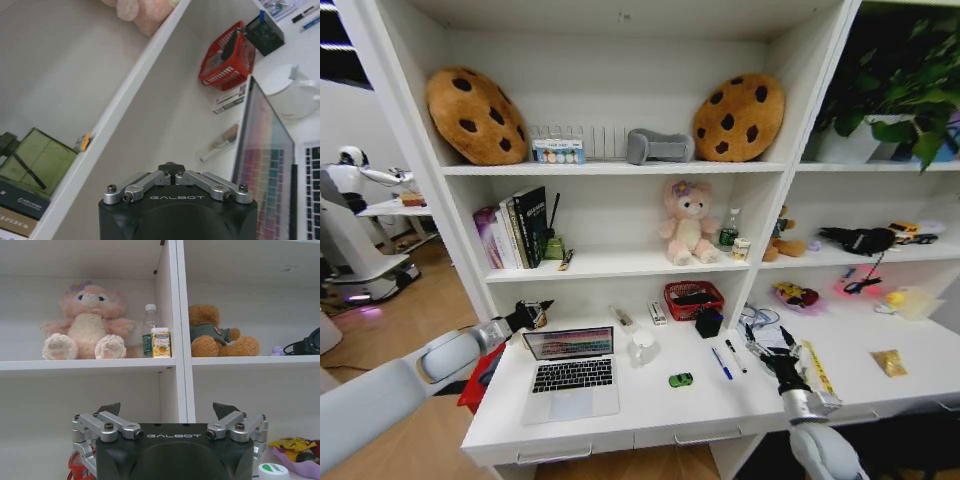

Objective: Organize the objects on the table.

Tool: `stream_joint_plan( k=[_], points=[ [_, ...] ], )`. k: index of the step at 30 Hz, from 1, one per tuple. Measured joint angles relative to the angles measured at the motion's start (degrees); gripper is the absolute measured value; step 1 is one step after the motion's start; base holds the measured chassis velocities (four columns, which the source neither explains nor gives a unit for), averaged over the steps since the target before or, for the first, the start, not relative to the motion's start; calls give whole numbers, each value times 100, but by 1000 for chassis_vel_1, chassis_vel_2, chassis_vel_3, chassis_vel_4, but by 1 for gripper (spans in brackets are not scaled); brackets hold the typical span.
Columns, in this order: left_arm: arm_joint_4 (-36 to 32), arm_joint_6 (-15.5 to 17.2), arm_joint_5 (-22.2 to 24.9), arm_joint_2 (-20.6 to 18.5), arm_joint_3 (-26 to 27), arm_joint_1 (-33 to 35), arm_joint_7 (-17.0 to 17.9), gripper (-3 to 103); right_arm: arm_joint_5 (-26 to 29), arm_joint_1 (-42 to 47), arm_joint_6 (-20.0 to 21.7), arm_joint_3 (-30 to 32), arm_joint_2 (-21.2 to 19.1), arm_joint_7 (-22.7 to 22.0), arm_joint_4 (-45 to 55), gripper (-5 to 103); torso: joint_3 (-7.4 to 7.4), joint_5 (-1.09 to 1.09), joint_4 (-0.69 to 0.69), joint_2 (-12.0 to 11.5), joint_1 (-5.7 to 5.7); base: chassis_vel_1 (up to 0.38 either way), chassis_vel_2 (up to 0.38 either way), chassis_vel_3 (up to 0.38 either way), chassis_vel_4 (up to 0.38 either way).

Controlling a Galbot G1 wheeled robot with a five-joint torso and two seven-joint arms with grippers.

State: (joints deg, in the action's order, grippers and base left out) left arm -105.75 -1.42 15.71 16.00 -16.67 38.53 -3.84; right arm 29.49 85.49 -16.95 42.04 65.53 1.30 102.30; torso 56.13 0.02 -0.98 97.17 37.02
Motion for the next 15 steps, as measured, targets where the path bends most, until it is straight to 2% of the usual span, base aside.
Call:
stream_joint_plan(
  k=[10,12,14,15],
  points=[
    [131,-126,-231,16,-14,162,-42,0,-3,-54,24,-37,14,-27,-29,100,0,-1,-1,0,0,0,0,0,0],
    [213,-126,-232,120,-218,-5,-46,0,-3,-57,31,-43,18,-32,-29,100,0,-1,-1,0,0,0,0,0,0],
    [446,-40,-192,539,-1385,-1163,-32,0,3,-37,36,-6,9,-48,-33,100,0,-2,-6,0,0,0,0,0,0],
    [446,-40,-192,539,-1385,-1163,-32,0,3,-37,36,-6,9,-48,-33,100,0,-2,-6,0,0,0,0,0,0]
  ],
)
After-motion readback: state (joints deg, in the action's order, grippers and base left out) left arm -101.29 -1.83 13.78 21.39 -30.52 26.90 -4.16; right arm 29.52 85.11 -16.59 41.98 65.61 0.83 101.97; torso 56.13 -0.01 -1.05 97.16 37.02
